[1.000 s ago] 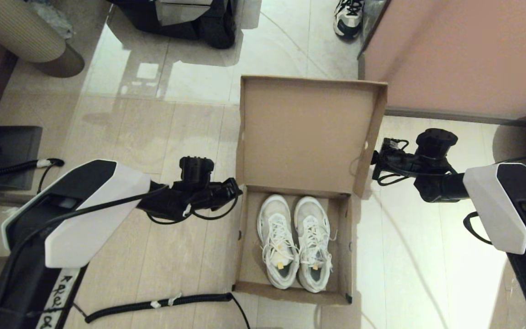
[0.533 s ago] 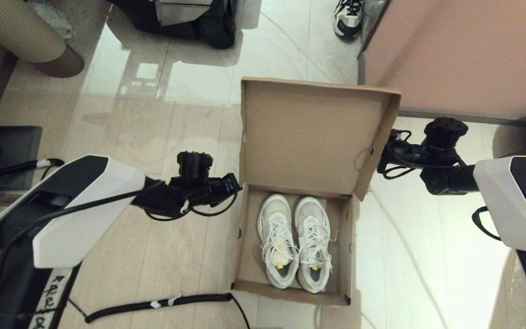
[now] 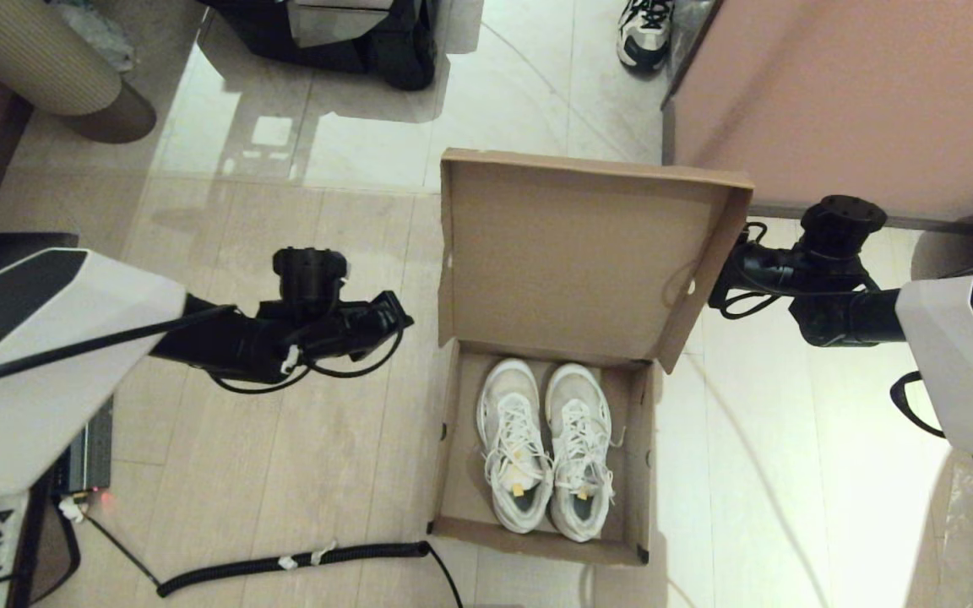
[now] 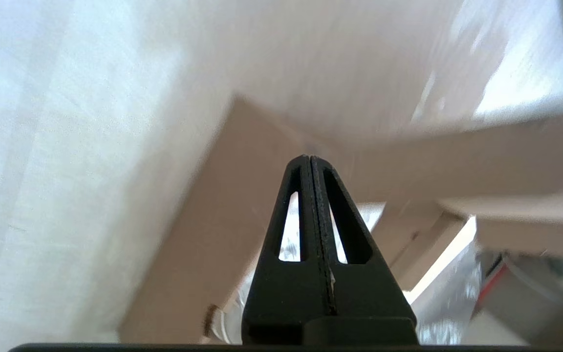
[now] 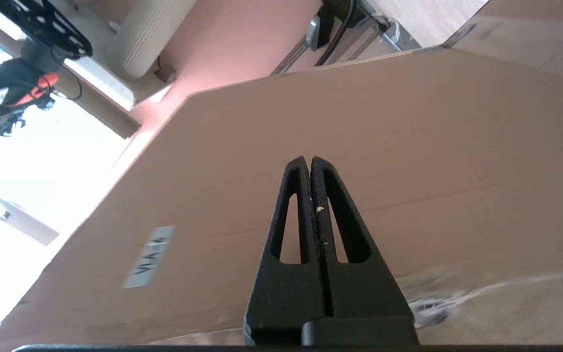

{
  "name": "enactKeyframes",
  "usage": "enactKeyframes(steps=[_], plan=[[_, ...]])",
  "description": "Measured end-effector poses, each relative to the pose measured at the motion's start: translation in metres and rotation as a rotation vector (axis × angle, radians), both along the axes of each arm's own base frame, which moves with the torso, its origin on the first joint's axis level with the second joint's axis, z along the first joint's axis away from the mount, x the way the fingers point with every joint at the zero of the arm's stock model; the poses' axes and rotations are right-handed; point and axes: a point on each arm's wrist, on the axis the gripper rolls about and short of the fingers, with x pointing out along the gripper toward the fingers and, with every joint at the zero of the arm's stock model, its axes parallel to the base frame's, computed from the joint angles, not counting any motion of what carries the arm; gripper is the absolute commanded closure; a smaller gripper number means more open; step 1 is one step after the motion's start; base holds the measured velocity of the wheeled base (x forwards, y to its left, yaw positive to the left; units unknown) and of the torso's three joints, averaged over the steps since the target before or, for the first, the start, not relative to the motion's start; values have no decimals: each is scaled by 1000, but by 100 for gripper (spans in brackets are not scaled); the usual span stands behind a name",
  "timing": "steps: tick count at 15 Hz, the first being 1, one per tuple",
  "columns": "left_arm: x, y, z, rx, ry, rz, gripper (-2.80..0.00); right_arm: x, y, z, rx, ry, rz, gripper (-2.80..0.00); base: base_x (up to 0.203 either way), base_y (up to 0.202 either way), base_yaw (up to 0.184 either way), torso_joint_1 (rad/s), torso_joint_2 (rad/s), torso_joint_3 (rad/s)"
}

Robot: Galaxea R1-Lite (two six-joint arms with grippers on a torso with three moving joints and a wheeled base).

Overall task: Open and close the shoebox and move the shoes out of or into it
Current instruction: Close the shoe box

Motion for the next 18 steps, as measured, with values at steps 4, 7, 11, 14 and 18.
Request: enactKeyframes(steps=[4, 7, 11, 14, 18], plan=[[14, 22, 52, -45, -188, 42, 0, -7, -4, 15, 5, 31, 54, 0, 0, 0, 0, 0, 0, 0], [34, 23, 74, -100, -369, -14, 0, -15, -8, 29, 8, 45, 100, 0, 0, 0, 0, 0, 0, 0], [51, 10, 75, -238, -523, -169, 0, -27, -11, 42, -2, 65, 149, 0, 0, 0, 0, 0, 0, 0], [52, -10, 67, -357, -506, -303, 0, -33, -11, 43, -21, 71, 178, 0, 0, 0, 0, 0, 0, 0], [48, -29, 62, -451, -492, -414, 0, -43, -8, 34, -12, 113, 192, 0, 0, 0, 0, 0, 0, 0]])
